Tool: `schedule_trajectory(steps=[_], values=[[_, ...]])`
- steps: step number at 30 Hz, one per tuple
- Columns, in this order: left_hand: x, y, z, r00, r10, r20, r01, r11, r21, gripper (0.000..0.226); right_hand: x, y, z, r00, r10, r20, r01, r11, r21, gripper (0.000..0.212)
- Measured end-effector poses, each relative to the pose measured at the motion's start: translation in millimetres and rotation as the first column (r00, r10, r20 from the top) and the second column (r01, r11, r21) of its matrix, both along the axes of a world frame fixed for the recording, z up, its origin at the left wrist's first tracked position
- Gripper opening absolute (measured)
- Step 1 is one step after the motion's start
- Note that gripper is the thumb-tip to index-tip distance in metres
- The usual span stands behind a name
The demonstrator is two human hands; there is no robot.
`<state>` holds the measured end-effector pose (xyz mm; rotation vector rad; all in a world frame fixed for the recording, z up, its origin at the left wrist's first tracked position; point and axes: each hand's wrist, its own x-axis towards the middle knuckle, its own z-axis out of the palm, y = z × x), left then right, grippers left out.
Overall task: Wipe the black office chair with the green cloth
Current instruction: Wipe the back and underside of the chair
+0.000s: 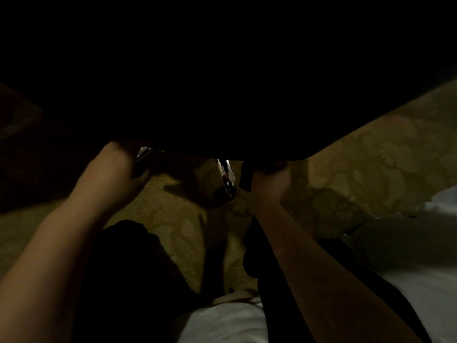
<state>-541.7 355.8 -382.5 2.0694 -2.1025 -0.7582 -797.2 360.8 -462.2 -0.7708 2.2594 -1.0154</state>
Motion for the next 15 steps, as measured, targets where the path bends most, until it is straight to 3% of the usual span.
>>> schedule_trajectory(steps=[1, 4, 6, 11, 15], values=[[1.3, 0.2, -1.5, 1.0, -0.003, 0.003, 0.003, 1.0, -0.013, 0.045, 7.8, -0.5, 1.0, 0.994, 0.087, -0.07, -0.087, 0.996, 0.008, 0.022], [0.7, 1.2, -6.2, 1.0, -0.011, 0.012, 0.011, 1.0, -0.024, 0.044, 33.6, 1.4, -0.2, 0.982, 0.189, -0.026, -0.189, 0.982, -0.001, 0.017], [-2.2, 1.3, -7.7, 1.0, -0.018, 0.007, 0.018, 1.0, -0.02, 0.044, 53.0, 3.2, -3.3, 0.981, 0.194, 0.032, -0.194, 0.981, -0.005, 0.034], [-8.3, 2.2, -10.3, 0.997, -0.074, -0.031, 0.071, 0.993, -0.095, 0.048, 66.8, 0.7, 3.8, 0.977, 0.201, 0.07, -0.199, 0.979, -0.035, 0.033], [-6.5, 0.5, -11.6, 0.997, -0.054, -0.057, 0.048, 0.995, -0.091, 0.053, 44.8, 4.0, 8.6, 0.988, 0.151, 0.008, -0.15, 0.986, -0.076, 0.033]])
